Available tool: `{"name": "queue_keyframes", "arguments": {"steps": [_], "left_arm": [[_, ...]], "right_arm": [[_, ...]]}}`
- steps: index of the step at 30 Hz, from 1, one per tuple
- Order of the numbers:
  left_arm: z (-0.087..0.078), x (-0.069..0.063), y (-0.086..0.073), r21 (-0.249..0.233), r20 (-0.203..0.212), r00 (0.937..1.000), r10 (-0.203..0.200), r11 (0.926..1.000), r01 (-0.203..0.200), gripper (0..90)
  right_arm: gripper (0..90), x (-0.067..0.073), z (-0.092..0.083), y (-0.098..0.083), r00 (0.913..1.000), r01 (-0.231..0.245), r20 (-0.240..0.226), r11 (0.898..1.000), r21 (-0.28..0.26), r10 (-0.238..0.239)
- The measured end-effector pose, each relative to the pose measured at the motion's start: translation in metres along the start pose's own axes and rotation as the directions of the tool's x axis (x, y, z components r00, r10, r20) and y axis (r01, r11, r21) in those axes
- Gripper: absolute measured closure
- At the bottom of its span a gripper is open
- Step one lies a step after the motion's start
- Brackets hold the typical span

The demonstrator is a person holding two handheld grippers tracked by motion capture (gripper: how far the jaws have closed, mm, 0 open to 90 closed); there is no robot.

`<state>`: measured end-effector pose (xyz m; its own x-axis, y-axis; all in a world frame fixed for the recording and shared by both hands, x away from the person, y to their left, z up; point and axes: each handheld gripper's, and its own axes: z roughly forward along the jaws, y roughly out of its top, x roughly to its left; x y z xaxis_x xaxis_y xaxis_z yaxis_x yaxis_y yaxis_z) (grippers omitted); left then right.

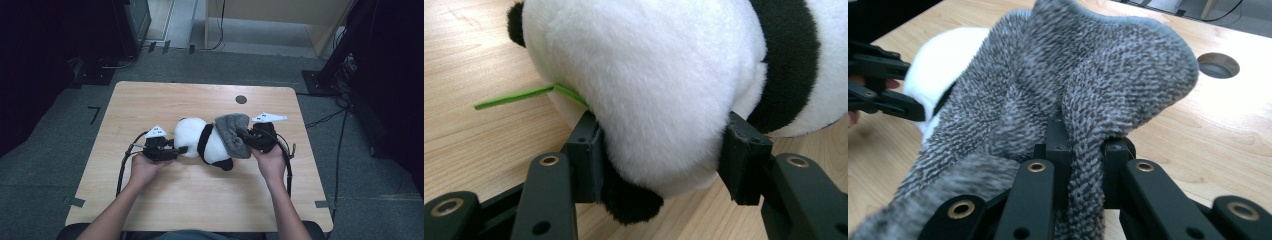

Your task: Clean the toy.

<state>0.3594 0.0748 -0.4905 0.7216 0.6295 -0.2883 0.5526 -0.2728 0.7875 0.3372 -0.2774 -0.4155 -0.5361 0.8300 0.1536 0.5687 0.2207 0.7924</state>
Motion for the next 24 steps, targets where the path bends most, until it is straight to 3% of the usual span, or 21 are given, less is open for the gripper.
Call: {"name": "queue_keyframes", "arguments": {"steps": [5, 10, 13, 21, 24], "left_arm": [[0.000, -0.001, 0.000, -0.001, -0.007, 0.9999, 0.010, 1.0000, -0.010, 44.2], [0.001, -0.003, -0.001, -0.012, -0.011, 0.9999, 0.012, 0.9999, -0.012, 44.1], [0.000, -0.003, -0.002, -0.010, -0.015, 0.9998, 0.015, 0.9998, -0.015, 44.1], [0.000, -0.003, -0.004, -0.021, -0.009, 1.0000, 0.001, 0.9998, -0.001, 44.0], [0.000, -0.003, -0.003, -0.019, -0.009, 1.0000, -0.002, 0.9998, 0.002, 44.0]], "right_arm": [[77.8, -0.004, 0.001, -0.010, 0.9994, -0.034, -0.013, 0.998, -0.050, 0.033], [76.5, -0.007, 0.002, -0.016, 0.9983, -0.056, -0.016, 0.997, -0.047, 0.055], [80.2, -0.008, 0.003, -0.018, 0.9975, -0.063, -0.036, 0.997, -0.043, 0.061], [80.8, -0.005, 0.003, -0.024, 0.9995, -0.025, 0.016, 0.999, -0.027, 0.026], [81.0, -0.009, 0.005, -0.030, 0.9981, -0.060, 0.014, 0.998, -0.019, 0.060]]}}
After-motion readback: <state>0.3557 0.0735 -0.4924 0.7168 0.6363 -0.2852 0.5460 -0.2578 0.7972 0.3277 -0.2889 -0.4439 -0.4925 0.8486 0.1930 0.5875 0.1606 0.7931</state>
